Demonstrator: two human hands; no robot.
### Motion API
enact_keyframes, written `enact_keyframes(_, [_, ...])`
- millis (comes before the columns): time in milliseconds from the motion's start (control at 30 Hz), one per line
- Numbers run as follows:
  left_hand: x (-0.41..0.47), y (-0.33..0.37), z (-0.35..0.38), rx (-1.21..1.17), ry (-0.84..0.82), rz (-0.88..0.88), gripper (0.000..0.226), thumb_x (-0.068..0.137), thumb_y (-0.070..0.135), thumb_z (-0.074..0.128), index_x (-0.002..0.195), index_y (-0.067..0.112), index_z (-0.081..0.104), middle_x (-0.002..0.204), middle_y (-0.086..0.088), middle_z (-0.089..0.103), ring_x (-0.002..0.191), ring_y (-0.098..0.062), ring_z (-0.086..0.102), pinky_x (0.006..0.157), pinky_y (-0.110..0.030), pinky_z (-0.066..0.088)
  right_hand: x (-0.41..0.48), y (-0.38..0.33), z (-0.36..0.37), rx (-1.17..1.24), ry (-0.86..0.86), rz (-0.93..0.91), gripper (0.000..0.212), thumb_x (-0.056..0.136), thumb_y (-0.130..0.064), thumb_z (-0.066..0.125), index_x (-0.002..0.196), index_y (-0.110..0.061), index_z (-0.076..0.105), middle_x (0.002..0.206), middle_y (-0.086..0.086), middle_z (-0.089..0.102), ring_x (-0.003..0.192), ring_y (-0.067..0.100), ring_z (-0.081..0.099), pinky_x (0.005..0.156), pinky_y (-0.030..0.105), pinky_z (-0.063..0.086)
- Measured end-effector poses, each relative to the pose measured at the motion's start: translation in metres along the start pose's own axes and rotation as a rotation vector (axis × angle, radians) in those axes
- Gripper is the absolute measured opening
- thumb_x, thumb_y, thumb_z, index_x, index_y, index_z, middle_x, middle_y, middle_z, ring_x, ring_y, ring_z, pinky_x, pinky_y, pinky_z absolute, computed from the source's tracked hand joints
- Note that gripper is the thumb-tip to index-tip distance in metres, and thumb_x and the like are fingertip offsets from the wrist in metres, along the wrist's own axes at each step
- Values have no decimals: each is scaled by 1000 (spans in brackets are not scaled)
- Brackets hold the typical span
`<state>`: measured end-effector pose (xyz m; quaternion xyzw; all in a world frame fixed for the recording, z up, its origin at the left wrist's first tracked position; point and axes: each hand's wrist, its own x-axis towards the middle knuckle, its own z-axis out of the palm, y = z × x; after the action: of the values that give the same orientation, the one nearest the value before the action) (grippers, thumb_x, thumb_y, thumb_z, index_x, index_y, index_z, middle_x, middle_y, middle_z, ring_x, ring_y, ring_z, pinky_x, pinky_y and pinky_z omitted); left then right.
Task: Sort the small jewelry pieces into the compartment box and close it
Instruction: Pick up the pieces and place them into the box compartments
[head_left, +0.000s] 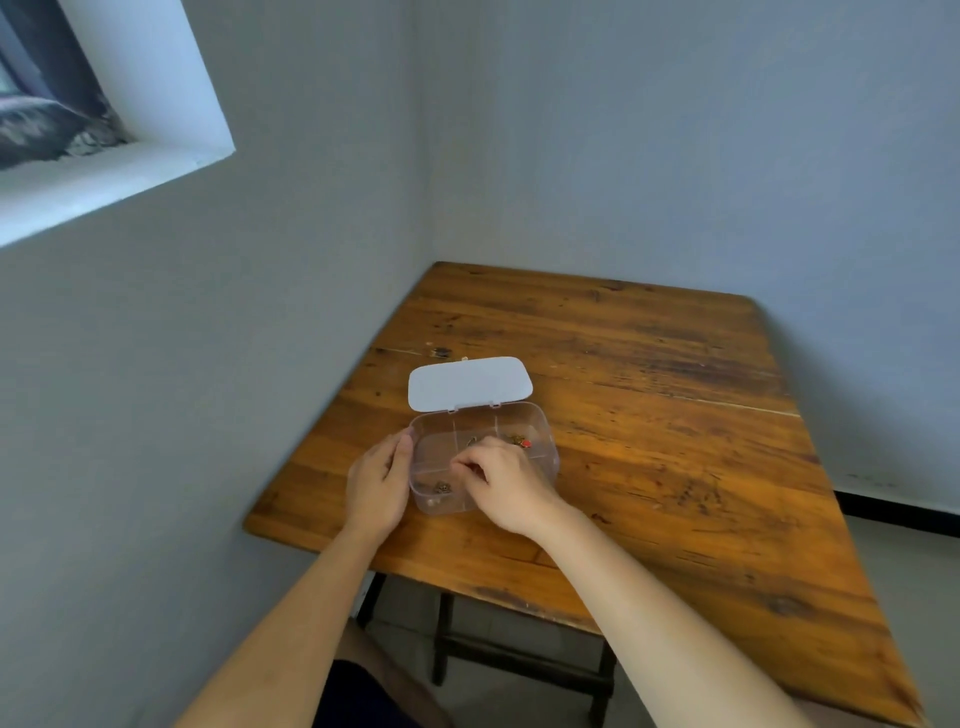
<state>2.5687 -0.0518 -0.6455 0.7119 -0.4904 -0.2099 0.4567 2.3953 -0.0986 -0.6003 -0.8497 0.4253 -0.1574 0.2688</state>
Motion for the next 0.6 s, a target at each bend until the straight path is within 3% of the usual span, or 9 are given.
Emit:
enact_keyframes(67, [1,0,-1,18,-21,-19,36,102,50,32,115,38,64,113,11,70,108,-10,62,96,-44,51,-3,4,-5,46,30,2,26,101,-29,52,122,-23,67,121,-3,61,109,13,57,90,24,47])
enact_keyframes(167, [3,-9,1,91,-60,-34,55,97,66,27,128,37,63,131,8,65,131,-18,51,109,-52,41,-13,18,-15,41,161,-3,26,101,-29,52,123,-23,66,120,-7,59,106,7,51,86,18,45])
enact_keyframes(300, [-1,-2,11,216,-81,4,56,98,61,28,135,33,59,140,3,59,142,-20,37,118,-50,23,-29,49,-21,-79,369,54,39,98,-45,52,129,-24,61,125,-6,54,117,14,49,98,38,47])
enact_keyframes(400, [-5,2,21,197,-85,112,53,98,61,29,122,34,68,122,11,69,125,-14,55,110,-48,37,-41,65,-19,-147,455,152,78,84,-75,47,146,-28,40,149,-2,36,137,19,32,111,43,33])
enact_keyframes(467, [-1,3,25,156,-63,108,54,99,61,28,113,31,71,111,13,70,111,-11,60,98,-45,48,-49,71,-15,-17,415,240,103,73,-87,47,155,-32,15,161,-2,15,147,21,19,115,47,28])
enact_keyframes(533, [6,15,28,60,-22,34,55,99,61,28,116,26,66,114,8,68,112,-15,59,96,-44,50,-55,75,-10,132,337,330,119,65,-93,48,155,-36,-5,166,-4,3,151,23,13,117,52,29])
enact_keyframes(600, [17,33,33,-99,25,-124,50,101,54,34,131,22,58,127,4,62,120,-17,54,97,-35,44,-56,77,-9,172,313,374,127,59,-96,49,153,-39,-14,167,-4,2,152,24,13,116,54,30])
